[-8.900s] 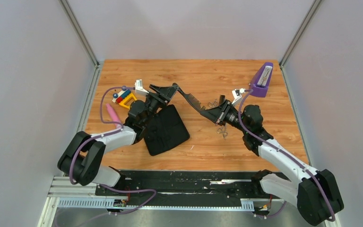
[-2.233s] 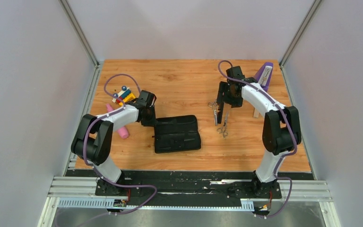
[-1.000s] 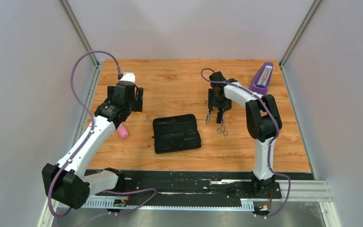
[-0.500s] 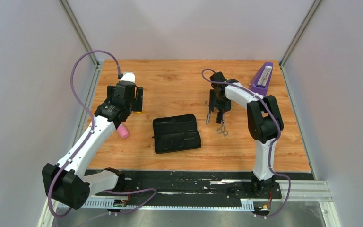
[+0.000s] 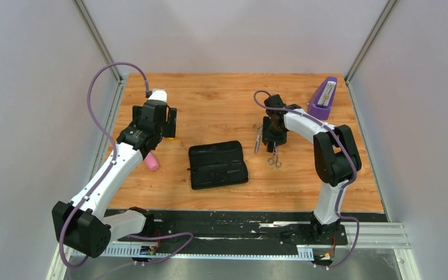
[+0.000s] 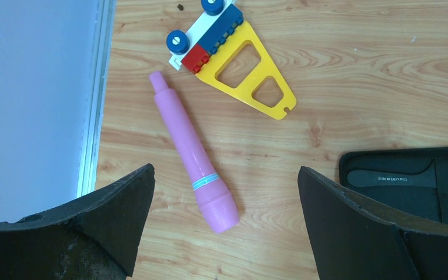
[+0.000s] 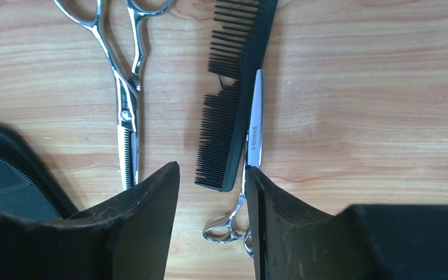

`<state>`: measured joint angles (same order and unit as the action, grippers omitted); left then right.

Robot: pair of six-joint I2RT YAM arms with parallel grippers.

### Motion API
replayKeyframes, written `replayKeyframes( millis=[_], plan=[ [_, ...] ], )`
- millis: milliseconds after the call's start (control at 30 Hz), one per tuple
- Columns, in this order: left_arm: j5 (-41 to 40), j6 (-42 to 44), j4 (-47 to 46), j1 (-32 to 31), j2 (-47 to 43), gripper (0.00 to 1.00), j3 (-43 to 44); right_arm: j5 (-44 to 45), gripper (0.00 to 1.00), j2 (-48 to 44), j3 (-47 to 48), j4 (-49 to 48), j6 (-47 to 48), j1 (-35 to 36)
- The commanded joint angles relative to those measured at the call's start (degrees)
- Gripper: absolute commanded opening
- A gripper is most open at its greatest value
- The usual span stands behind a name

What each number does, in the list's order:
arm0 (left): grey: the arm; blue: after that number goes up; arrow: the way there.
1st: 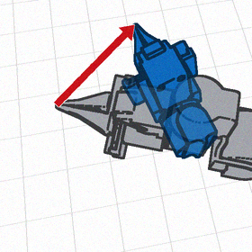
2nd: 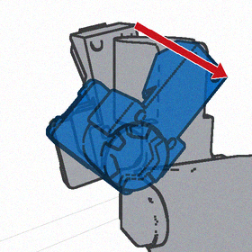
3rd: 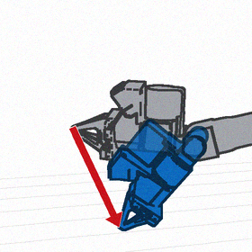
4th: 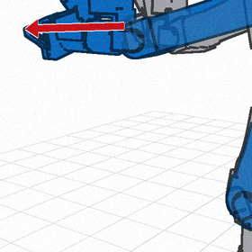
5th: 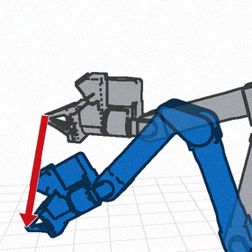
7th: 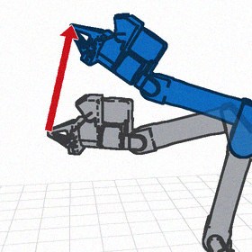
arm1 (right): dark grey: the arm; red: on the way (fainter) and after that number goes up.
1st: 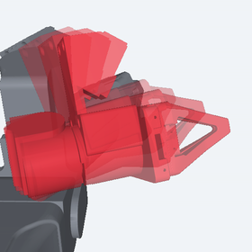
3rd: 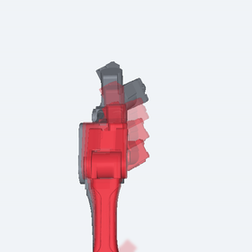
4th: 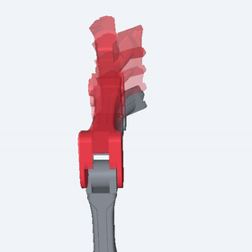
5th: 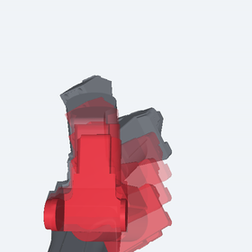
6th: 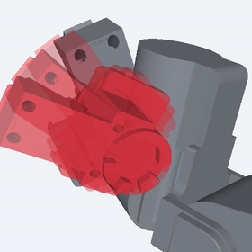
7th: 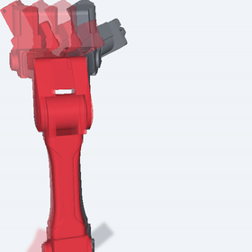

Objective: Sort the hair-cutting tools

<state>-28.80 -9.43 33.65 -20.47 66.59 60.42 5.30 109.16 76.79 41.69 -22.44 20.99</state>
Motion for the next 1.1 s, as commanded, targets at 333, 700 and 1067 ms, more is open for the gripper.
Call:
replayKeyframes(
  millis=[333, 700, 1067],
  plan=[
    [-0.1, 0.9, -1.1, 0.3, 0.6, 1.00, 0.1, -0.3, 0.41, 0.2, -1.3, -3.4, -2.5, 0.5],
    [-0.2, 1.0, -0.9, 0.3, 1.1, 1.00, 0.1, 2.1, 0.45, 3.2, -1.8, -1.7, -3.0, 0.3],
    [0.0, 1.1, -0.8, 0.3, 1.4, 1.00, 0.2, 5.4, 0.48, 7.6, 1.6, 0.7, -4.1, 1.1]
  ],
)
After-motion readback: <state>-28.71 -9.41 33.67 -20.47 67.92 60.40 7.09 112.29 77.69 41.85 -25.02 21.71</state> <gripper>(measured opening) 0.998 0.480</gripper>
